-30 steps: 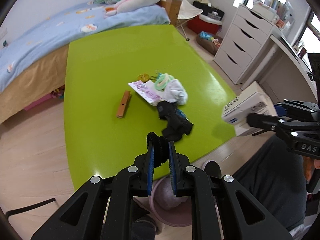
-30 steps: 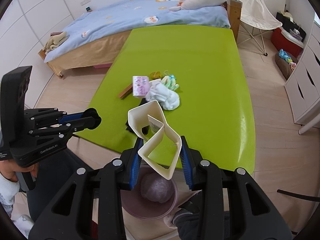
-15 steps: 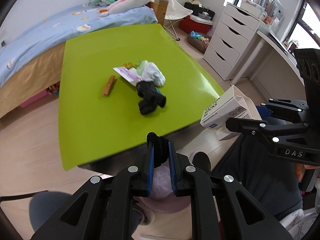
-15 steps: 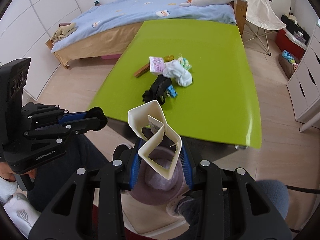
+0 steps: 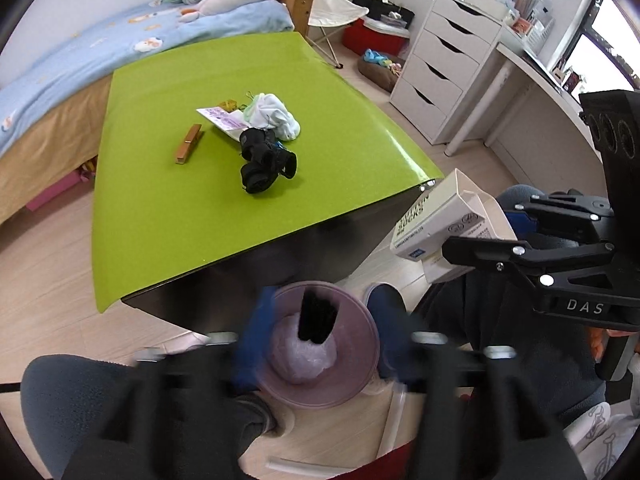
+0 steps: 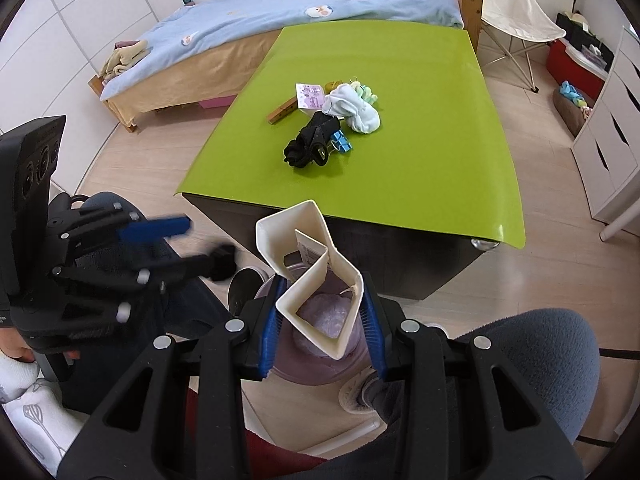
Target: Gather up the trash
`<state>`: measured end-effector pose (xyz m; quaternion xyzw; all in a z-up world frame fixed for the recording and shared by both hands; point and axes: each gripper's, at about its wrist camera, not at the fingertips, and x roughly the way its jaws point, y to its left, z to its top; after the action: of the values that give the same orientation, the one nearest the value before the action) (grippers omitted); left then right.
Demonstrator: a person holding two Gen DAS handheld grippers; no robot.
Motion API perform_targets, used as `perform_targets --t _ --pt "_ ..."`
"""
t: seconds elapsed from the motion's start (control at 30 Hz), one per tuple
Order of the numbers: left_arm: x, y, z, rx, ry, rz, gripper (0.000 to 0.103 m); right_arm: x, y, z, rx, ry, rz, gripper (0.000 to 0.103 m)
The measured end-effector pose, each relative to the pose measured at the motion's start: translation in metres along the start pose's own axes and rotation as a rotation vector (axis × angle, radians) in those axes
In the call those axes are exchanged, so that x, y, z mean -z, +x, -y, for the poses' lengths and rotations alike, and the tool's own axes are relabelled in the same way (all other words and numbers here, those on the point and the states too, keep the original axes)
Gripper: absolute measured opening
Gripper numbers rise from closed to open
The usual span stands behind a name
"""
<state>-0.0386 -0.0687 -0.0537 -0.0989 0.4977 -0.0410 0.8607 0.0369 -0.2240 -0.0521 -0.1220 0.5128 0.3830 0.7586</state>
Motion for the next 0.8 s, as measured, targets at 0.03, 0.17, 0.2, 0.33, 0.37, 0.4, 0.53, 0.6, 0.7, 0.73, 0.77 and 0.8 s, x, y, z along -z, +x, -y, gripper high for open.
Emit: perform_targets --t 0.03,0.17,0.2,0.33,0.37,0.4,0.53,0.6,0.7,0.73,0.77,0.8 --pt "0.001 0.000 0.000 -0.003 -0.004 0.001 0.074 0.000 0.000 0.000 -0.001 0.000 0.001 0.036" --pt "0.001 -0.003 -0.006 -0.039 -0.025 0.024 0.087 0.001 0.000 0.000 -0.004 -0.002 0.004 0.037" --pt "0.001 -0.004 -0.008 -0.052 -0.029 0.026 0.093 0.001 0.001 -0.001 -0.005 -0.003 0.004 0.037" --pt "0.001 -0.011 -0.015 -0.073 -0.058 0.059 0.095 0.001 0.003 -0.003 -0.009 -0.013 0.000 0.038" --pt "0.001 -0.013 -0.017 -0.084 -0.063 0.065 0.095 0.002 0.003 -0.004 -0.011 -0.015 -0.002 0.039" --pt "0.002 -0.015 -0.018 -0.089 -0.064 0.068 0.095 0.002 0.004 -0.005 -0.012 -0.017 -0.004 0.039" --pt "0.004 -0.026 -0.025 -0.099 -0.077 0.086 0.095 0.001 0.005 -0.009 -0.019 -0.028 -0.011 0.039" --pt "0.005 -0.030 -0.028 -0.103 -0.082 0.094 0.095 0.000 0.006 -0.011 -0.024 -0.037 -0.012 0.039" --pt "0.005 -0.036 -0.034 -0.112 -0.093 0.104 0.095 -0.002 0.008 -0.016 -0.038 -0.053 -0.014 0.041" --pt "0.005 -0.038 -0.035 -0.115 -0.096 0.106 0.095 -0.003 0.008 -0.018 -0.046 -0.062 -0.015 0.046" --pt "0.005 -0.039 -0.037 -0.118 -0.098 0.108 0.095 -0.003 0.009 -0.018 -0.051 -0.065 -0.016 0.055" --pt "0.005 -0.040 -0.038 -0.121 -0.101 0.110 0.095 -0.004 0.010 -0.019 -0.064 -0.069 -0.017 0.061"
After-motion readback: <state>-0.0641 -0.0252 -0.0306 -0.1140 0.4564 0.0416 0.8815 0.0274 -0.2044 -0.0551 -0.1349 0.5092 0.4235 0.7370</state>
